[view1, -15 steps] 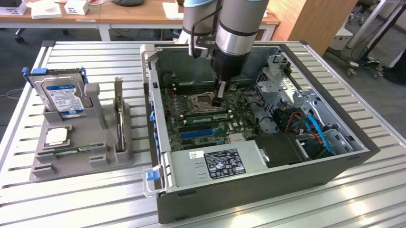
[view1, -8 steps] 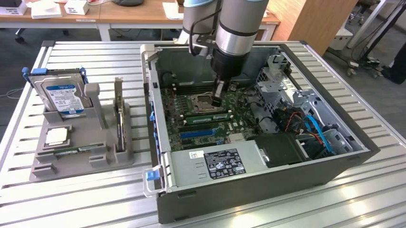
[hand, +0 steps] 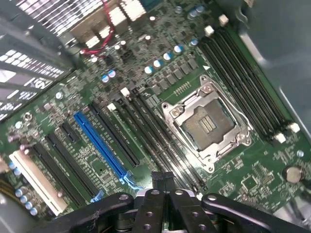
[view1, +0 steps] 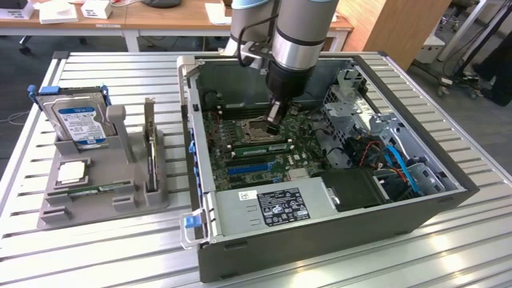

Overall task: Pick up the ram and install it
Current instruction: 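Press down the ram until it locks into place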

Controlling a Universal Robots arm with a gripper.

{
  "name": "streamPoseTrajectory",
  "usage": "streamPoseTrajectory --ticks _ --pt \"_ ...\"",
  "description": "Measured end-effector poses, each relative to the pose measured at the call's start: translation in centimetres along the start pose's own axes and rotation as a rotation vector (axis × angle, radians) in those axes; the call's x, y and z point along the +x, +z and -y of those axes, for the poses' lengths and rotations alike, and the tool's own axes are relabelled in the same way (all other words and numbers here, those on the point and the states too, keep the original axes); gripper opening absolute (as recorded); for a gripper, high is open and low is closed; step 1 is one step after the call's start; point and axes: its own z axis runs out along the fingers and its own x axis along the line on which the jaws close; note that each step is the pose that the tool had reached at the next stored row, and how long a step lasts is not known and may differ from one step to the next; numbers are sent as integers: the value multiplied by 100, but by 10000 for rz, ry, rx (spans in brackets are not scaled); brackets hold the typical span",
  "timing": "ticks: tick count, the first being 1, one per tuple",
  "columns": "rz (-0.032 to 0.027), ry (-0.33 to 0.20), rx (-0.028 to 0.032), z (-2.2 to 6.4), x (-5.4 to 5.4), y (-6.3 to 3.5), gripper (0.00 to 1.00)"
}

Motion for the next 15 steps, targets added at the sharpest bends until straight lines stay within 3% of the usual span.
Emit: streamPoseTrajectory --ticks 15 --pt "34 2149 56 0 0 4 10"
